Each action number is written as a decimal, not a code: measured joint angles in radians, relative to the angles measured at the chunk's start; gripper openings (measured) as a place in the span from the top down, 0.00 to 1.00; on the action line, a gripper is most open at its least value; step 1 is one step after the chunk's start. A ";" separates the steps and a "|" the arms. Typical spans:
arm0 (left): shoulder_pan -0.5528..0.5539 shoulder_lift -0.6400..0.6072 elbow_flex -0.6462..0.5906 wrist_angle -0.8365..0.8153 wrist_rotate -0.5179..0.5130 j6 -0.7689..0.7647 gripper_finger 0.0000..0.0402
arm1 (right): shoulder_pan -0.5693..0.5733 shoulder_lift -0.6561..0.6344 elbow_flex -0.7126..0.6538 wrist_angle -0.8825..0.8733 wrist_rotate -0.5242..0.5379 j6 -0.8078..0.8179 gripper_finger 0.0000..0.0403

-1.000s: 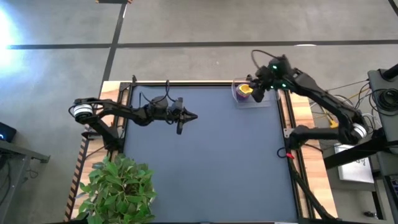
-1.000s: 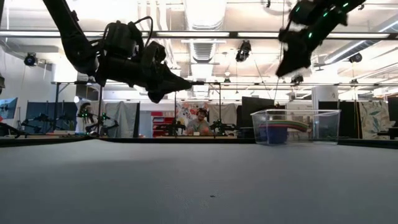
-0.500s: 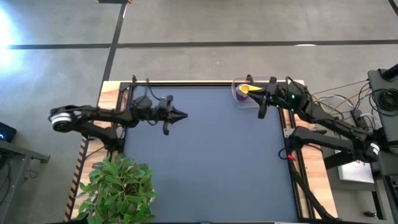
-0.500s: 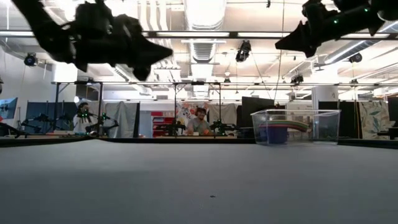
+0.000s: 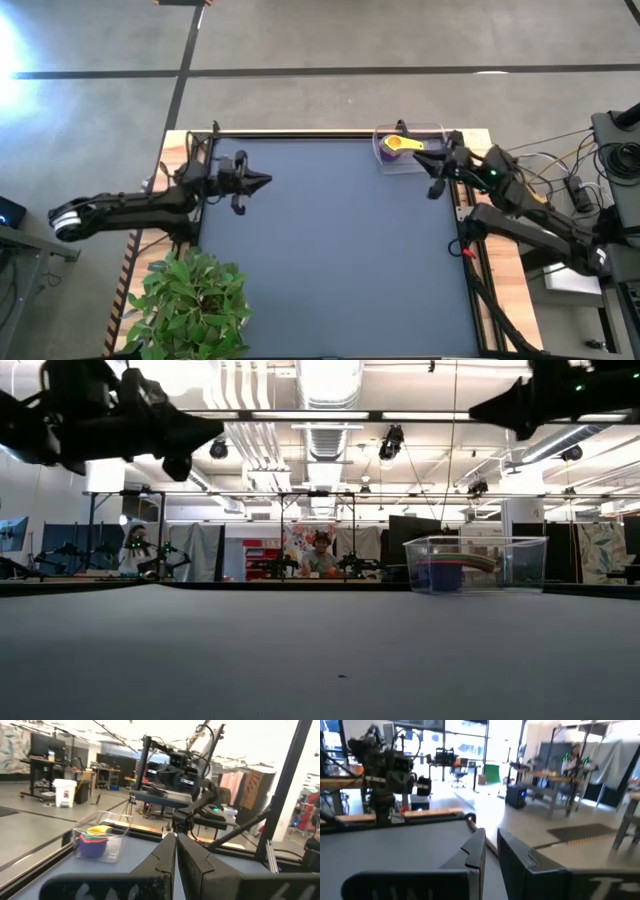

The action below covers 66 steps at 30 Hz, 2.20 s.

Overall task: Nest measuring cups in basket
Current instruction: Return to Home Position

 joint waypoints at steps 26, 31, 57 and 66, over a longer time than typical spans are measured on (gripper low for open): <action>0.140 -0.294 -0.165 -0.198 0.100 -0.009 1.00 | 0.000 -0.342 -0.370 0.085 0.178 0.065 0.92; 0.140 -0.292 -0.165 -0.203 0.100 0.017 1.00 | 0.000 -0.332 -0.395 0.033 0.189 0.016 0.92; 0.140 -0.260 -0.165 -0.343 0.174 0.150 1.00 | 0.000 -0.288 -0.398 0.016 0.222 0.159 0.92; 0.176 -0.395 -0.154 -0.458 0.134 0.076 1.00 | 0.000 -0.288 -0.398 0.016 0.222 0.159 0.92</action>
